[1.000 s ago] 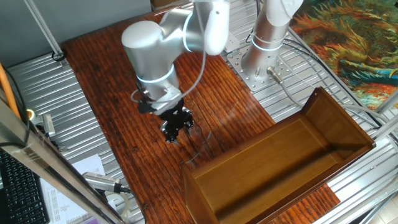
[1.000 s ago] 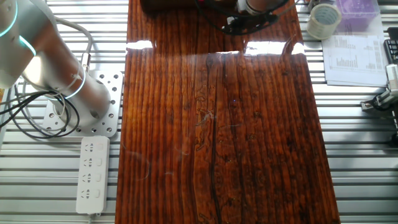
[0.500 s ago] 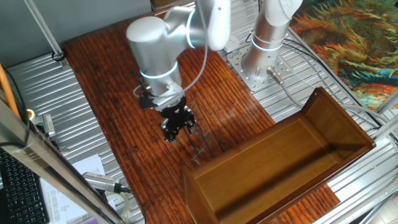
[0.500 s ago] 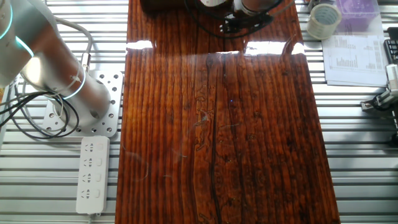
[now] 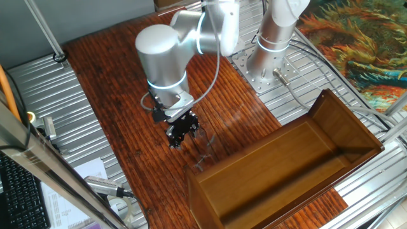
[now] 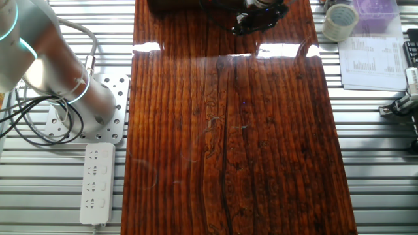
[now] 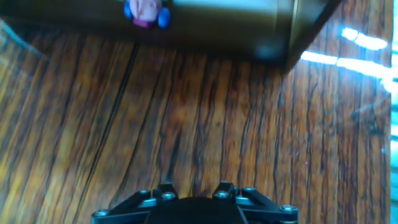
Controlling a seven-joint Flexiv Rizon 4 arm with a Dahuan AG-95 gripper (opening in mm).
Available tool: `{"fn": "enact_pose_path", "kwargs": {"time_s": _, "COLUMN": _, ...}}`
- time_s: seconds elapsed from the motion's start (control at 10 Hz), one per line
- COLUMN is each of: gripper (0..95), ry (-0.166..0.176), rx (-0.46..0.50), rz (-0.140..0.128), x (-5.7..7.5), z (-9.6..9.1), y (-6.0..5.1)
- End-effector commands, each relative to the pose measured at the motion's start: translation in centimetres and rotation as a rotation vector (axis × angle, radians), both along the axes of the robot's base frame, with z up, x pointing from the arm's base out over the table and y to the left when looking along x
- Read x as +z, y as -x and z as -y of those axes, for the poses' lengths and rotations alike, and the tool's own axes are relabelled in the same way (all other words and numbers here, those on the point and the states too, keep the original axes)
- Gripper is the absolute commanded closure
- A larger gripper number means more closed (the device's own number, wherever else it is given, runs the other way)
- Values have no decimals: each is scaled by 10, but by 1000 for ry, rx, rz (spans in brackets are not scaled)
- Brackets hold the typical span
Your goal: Take the object down from the shelf
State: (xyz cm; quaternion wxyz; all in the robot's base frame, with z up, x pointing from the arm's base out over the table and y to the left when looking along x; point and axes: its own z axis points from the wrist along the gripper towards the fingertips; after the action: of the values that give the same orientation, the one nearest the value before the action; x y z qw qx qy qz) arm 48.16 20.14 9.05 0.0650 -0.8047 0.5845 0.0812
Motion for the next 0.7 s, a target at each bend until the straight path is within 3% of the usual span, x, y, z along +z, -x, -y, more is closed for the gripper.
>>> {"fn": "enact_pose_path", "kwargs": {"time_s": 0.1, "gripper": 380, "ry": -102, "rx": -11, "rz": -68, "x": -7, "z": -15, "y": 10}}
{"fn": "enact_pose_path", "kwargs": {"time_s": 0.6, "gripper": 380, "ry": -105, "rx": -57, "rz": -80, "x": -3, "z": -59, "y": 37}}
{"fn": "enact_pose_path", "kwargs": {"time_s": 0.7, "gripper": 380, "ry": -125, "rx": -61, "rz": -87, "x": -5, "z": -63, "y": 41}}
